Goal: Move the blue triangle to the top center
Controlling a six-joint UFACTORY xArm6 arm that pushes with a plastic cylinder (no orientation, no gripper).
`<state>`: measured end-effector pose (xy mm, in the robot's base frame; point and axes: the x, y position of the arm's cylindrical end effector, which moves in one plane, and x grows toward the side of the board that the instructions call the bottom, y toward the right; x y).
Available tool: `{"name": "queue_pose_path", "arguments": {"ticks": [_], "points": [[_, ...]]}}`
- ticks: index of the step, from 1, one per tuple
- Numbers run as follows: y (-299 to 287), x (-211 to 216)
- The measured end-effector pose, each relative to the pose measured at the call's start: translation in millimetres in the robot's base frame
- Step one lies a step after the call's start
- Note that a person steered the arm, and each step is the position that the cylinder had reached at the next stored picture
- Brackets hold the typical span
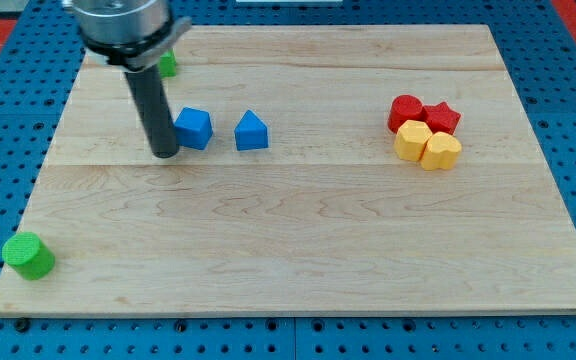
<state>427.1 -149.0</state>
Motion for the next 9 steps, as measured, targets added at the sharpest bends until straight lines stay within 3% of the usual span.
{"name": "queue_pose_path", "arguments": {"ticks": [1,2,5,6,7,8,9], "points": [[43,41],[73,16],[74,-95],[76,-93],[69,-47],[99,-21],[132,-21]]}}
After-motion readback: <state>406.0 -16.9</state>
